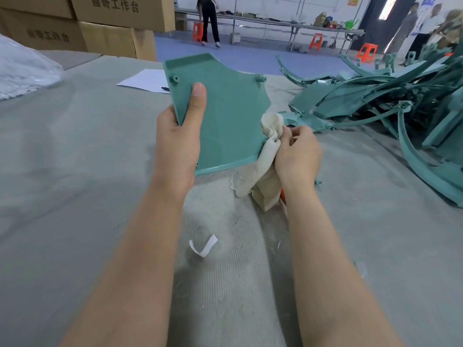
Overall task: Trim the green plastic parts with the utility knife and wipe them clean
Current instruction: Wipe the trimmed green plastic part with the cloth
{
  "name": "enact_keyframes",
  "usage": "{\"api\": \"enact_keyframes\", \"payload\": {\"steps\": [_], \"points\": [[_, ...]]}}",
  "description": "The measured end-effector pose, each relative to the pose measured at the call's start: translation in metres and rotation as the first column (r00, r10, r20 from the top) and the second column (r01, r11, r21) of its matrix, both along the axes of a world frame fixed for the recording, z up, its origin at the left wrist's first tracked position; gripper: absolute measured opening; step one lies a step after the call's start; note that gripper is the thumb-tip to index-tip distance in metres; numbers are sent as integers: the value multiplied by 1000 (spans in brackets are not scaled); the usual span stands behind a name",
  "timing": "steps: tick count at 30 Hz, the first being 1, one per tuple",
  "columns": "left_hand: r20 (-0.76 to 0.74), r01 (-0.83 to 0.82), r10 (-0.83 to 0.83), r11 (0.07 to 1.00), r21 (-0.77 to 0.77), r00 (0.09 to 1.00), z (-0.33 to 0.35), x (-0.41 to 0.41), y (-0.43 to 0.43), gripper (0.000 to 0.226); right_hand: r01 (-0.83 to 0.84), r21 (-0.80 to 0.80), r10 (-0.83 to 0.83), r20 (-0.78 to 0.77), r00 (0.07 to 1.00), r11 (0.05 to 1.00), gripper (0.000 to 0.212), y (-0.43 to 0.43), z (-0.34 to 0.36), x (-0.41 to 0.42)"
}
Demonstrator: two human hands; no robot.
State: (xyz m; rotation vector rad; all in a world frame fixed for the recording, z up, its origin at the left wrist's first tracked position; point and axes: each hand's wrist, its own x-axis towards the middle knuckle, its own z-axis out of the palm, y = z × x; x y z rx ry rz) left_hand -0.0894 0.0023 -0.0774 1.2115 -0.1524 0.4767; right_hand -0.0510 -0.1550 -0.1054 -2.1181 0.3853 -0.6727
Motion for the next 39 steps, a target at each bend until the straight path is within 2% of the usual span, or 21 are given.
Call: {"api": "enact_keyframes", "payload": {"steps": [2, 4, 5, 6, 7, 8, 9, 10, 12, 15, 17, 19, 21, 23, 26, 28, 31, 33, 37, 39], "points": [[31, -28, 28, 1000, -11, 999, 2, 0, 1, 30, -54, 29, 53, 15, 998, 998, 23, 3, 4, -2], [57, -14, 16, 999, -48, 998, 3, 0, 2, 31, -124, 226, 122, 20, 992, 966, 26, 4, 11, -3], [64, 3, 1, 998, -66, 998, 4, 1, 3, 32, -178, 401, 179, 36, 983, 899, 26, 4, 16, -4], [66, 16, -10, 996, -82, 998, 3, 1, 3, 33, -254, 585, 264, 70, 962, 770, 24, 4, 22, -6], [65, 26, -20, 995, -96, 998, 3, 1, 4, 33, -327, 729, 334, 142, 932, 601, 22, 5, 25, -7], [61, 42, -36, 993, -111, 997, 3, 2, 3, 33, -381, 796, 372, 212, 904, 471, 21, 7, 27, -9], [57, 66, -59, 990, -126, 997, 3, 2, 3, 32, -406, 813, 369, 257, 893, 417, 23, 9, 26, -9], [52, 97, -91, 985, -139, 995, 3, 2, 1, 30, -403, 816, 319, 284, 904, 414, 25, 11, 24, -9], [35, 172, -168, 973, -156, 985, 3, 0, -3, 29, -353, 827, 179, 305, 935, 438, 26, 14, 21, -7], [12, 250, -251, 960, -128, 968, 4, -3, -2, 32, -247, 859, 45, 254, 966, 449, 21, 3, 13, -1], [50, 356, -353, 917, -178, 934, 8, -5, 2, 41, -251, 881, 25, 263, 965, 401, 17, -14, 9, 0], [118, 451, -435, 855, -255, 893, 11, -4, 4, 48, -213, 886, 100, 189, 977, 412, 29, -24, 3, 0], [54, 344, -341, 906, -247, 938, 9, -2, 4, 45, -201, 901, 96, 178, 979, 383, 38, -22, 1, 2], [-51, 173, -190, 956, -238, 980, 1, 3, 6, 40, -280, 928, 90, 265, 960, 245, 34, -19, 1, 6], [-110, 27, -61, 956, -293, 992, -8, 8, 13, 37, -380, 922, 113, 386, 916, -70, 38, -17, 4, 5], [-163, -75, 31, 961, -266, 986, -12, 10, 12, 34, -458, 869, 89, 479, 873, -185, 43, -18, 1, 1], [-223, -149, 113, 976, -156, 968, -19, 13, 6, 29, -512, 835, 116, 540, 834, -202, 40, -11, 10, -4], [-234, -140, 114, 985, -97, 966, -21, 14, 7, 30, -503, 853, 183, 522, 833, -141, 26, -4, 14, -4], [-201, -25, 29, 999, 19, 979, -22, 12, 5, 33, -379, 890, 125, 359, 925, 253, 53, -6, 10, 1], [-168, 18, -6, 998, 68, 986, -21, 11, 1, 29, -231, 915, 74, 219, 973, 331, 39, -11, 5, 4]]}}
